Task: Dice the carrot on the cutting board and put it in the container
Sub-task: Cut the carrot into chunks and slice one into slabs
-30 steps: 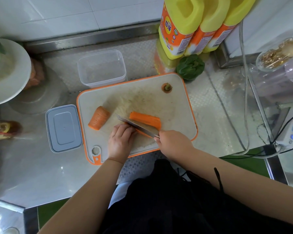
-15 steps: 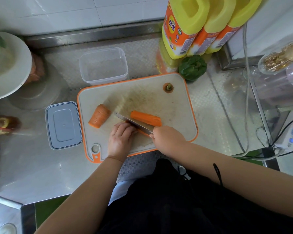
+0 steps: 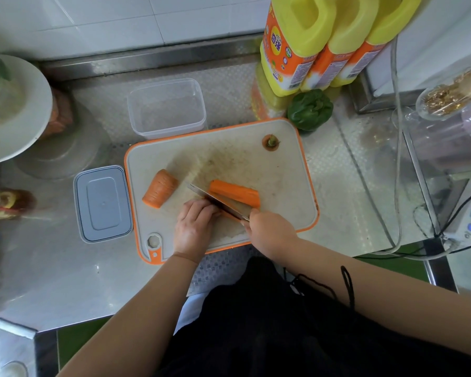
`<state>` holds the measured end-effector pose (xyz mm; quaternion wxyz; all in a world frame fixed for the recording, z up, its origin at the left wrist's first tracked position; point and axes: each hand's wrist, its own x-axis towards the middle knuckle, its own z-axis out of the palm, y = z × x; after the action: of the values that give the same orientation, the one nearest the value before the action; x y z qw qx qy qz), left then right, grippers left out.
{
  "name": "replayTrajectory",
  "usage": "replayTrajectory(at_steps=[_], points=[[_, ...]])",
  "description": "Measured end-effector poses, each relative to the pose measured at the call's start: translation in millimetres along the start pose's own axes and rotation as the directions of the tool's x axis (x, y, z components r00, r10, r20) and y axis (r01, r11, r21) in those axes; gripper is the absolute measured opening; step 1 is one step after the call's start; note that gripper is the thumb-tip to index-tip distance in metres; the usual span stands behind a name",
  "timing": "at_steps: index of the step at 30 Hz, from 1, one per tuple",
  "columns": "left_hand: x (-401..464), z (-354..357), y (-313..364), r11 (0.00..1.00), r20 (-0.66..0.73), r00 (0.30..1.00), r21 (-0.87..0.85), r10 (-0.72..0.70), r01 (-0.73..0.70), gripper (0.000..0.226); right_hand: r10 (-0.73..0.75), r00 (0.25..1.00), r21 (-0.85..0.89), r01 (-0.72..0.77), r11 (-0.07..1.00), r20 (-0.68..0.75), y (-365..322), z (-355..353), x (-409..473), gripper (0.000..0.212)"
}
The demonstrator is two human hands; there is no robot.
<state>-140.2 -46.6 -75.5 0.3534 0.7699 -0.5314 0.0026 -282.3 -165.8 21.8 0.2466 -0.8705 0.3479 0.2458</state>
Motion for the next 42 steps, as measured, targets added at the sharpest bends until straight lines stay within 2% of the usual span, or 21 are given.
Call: replayTrajectory(at_steps=[4,9,11,13,14,15,16,17,19,21,23,27,32,39,42], points=[[1.2,-3.0,2.5,1.000,0.028,1.000,0.002,-0.014,0.014,0.006,0.000,1.000,0.042,-0.001,0.999,0.027,4.6,-8.4,4.1,0.037],[2.5,-20.9,10.7,1.000,0.062,0.998,-0.005,-0.010,0.011,0.012,-0.019,0.999,0.003,0.019,1.000,-0.028,14.0,-3.4,-12.5,0.035],[9.3,-33.7,14.8,0.997,0.015,0.997,-0.005,-0.079,0.079,0.010,0.009,0.998,0.025,-0.007,1.000,-0.064,20.7,0.5,-20.5,0.036],[27.5,-44.6,18.1,0.987,-0.050,0.986,-0.010,-0.158,0.158,0.010,0.068,0.991,0.123,-0.054,0.991,-0.114,26.4,0.8,-23.4,0.035],[38.6,-47.2,17.8,0.977,-0.050,0.976,-0.007,-0.211,0.211,0.010,0.097,0.985,0.178,-0.071,0.982,-0.141,27.6,-0.5,-24.0,0.034],[51.7,-48.9,18.2,0.959,0.009,0.958,0.004,-0.285,0.285,0.010,0.125,0.978,0.232,-0.084,0.969,-0.169,28.1,-2.2,-24.0,0.033],[64.4,-47.9,16.4,0.924,0.125,0.916,0.036,-0.382,0.380,0.013,0.153,0.968,0.284,-0.093,0.954,-0.198,28.0,-4.3,-23.6,0.032],[76.6,-45.9,15.2,0.878,0.268,0.837,0.106,-0.476,0.466,0.018,0.180,0.958,0.331,-0.099,0.938,-0.223,28.2,-6.5,-22.7,0.031],[94.3,-40.6,16.2,0.813,0.476,0.661,0.289,-0.580,0.506,0.031,0.224,0.942,0.400,-0.111,0.910,-0.249,28.7,-10.8,-20.5,0.029],[103.3,-34.7,20.2,0.795,0.544,0.579,0.400,-0.607,0.457,0.039,0.247,0.935,0.431,-0.119,0.894,-0.253,29.5,-14.4,-18.6,0.031],[108.1,-29.8,26.4,0.783,0.562,0.546,0.466,-0.621,0.411,0.041,0.251,0.930,0.436,-0.115,0.893,-0.269,31.2,-15.2,-17.9,0.032],[109.5,-25.4,31.4,0.739,0.534,0.521,0.565,-0.666,0.366,0.022,0.260,0.930,0.456,-0.120,0.882,-0.258,36.1,-10.6,-18.5,0.030],[108.8,-26.1,35.0,0.746,0.528,0.541,0.572,-0.654,0.343,0.017,0.253,0.930,0.455,-0.111,0.884,-0.265,39.7,-6.9,-19.3,0.030],[111.0,-43.2,27.2,0.771,0.575,0.524,0.548,-0.629,0.324,0.012,0.267,0.924,0.440,-0.126,0.889,-0.275,46.5,-7.7,-18.3,0.031],[112.8,-54.6,27.7,0.801,0.575,0.572,0.522,-0.585,0.293,0.010,0.275,0.926,0.445,-0.137,0.885,-0.260,48.5,-7.6,-18.7,0.032]])
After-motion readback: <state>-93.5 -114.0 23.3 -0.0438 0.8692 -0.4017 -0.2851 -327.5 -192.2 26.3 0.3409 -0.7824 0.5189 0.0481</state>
